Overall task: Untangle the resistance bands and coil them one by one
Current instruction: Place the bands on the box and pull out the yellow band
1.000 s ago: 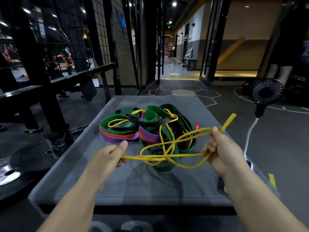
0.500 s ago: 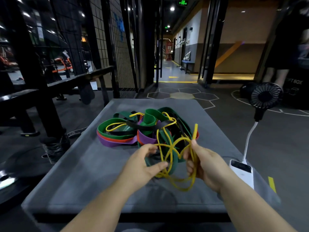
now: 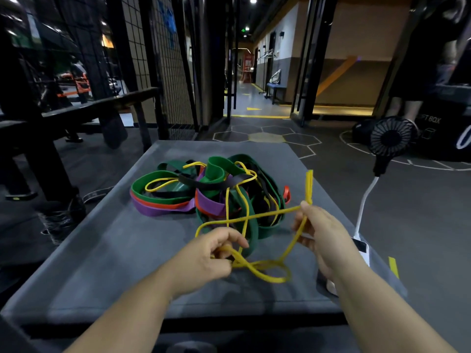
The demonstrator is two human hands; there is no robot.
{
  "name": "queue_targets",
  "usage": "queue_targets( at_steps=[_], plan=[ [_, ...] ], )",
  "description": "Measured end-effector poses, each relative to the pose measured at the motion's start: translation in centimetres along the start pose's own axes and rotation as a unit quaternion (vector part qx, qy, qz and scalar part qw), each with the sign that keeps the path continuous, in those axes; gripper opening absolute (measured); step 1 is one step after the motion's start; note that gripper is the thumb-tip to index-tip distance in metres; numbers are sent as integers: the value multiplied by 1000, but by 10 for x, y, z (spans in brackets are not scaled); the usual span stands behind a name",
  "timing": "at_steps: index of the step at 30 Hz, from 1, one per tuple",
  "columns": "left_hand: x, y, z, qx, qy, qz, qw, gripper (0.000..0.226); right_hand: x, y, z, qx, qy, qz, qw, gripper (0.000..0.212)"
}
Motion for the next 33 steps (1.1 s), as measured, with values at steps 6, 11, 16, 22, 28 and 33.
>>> queue_targets(
  at_steps=[6,11,16,22,28,33],
  plan=[
    [3,-34,-3,-91,0,12,996,34,-6,-41,19,-186,59,291,937,36],
    [-14,-39,-1,-118,142,-226,956,17,-8,-46,28,-216,38,225,949,30],
    [-25,-15,4,-105,263,-337,898,34,1,-32,27,-83,-47,-235,967,40],
    [13,6,-18,36,176,-304,936,100,32,-32,48,40,-117,-404,906,32],
    [42,11,-21,101,113,-307,940,52,28,-54,45,39,-232,-476,847,37],
    [-5,24,-11,121,160,-283,938,35,-4,-69,31,-12,-166,-437,884,32]
  ],
)
Point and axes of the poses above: each hand's wrist, its own z-axis away from the middle knuckle, its own x-axis out of the palm, y = z × x, the point moved 9 cm from there along -z, towards the middle knuckle, and after that the axes turned 8 degrees about -z, right-handed, at the moved point
